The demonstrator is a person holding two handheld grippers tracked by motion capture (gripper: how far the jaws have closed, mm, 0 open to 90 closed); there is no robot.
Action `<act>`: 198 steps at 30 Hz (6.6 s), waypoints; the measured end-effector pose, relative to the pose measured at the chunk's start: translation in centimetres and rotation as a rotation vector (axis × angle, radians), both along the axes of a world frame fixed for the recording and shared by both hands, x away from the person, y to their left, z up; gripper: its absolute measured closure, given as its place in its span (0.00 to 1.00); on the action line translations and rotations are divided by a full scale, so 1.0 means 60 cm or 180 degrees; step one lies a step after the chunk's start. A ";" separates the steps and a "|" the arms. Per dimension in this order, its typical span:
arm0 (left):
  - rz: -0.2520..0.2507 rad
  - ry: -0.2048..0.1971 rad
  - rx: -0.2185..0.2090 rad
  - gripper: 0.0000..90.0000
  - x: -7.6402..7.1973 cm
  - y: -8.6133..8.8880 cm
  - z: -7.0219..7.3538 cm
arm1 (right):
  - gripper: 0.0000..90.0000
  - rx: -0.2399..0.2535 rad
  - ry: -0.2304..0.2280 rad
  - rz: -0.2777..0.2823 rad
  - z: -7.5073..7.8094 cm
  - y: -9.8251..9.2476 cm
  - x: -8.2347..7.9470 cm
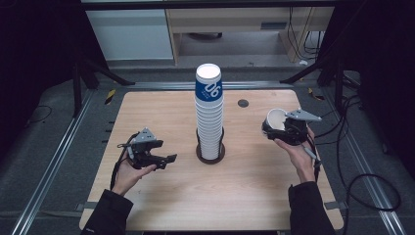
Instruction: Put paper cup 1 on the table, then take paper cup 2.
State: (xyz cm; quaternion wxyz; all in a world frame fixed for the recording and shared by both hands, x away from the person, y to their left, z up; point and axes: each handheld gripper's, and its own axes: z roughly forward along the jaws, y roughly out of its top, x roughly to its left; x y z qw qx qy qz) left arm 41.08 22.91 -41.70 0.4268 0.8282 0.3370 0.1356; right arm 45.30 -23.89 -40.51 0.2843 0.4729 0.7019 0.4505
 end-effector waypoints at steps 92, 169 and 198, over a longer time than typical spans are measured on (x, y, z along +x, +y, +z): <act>-0.0030 0.0033 0.0087 0.20 -0.002 -0.004 -0.004 | 0.11 0.0195 -0.0405 0.0746 0.111 0.067 -0.034; -0.0155 0.0108 0.0084 0.20 0.000 -0.015 -0.016 | 0.18 0.0466 -0.0673 0.1403 0.217 0.286 0.012; -0.0162 0.0102 0.0085 0.20 -0.001 -0.015 -0.014 | 0.24 0.0431 -0.0776 0.1470 0.258 0.274 0.003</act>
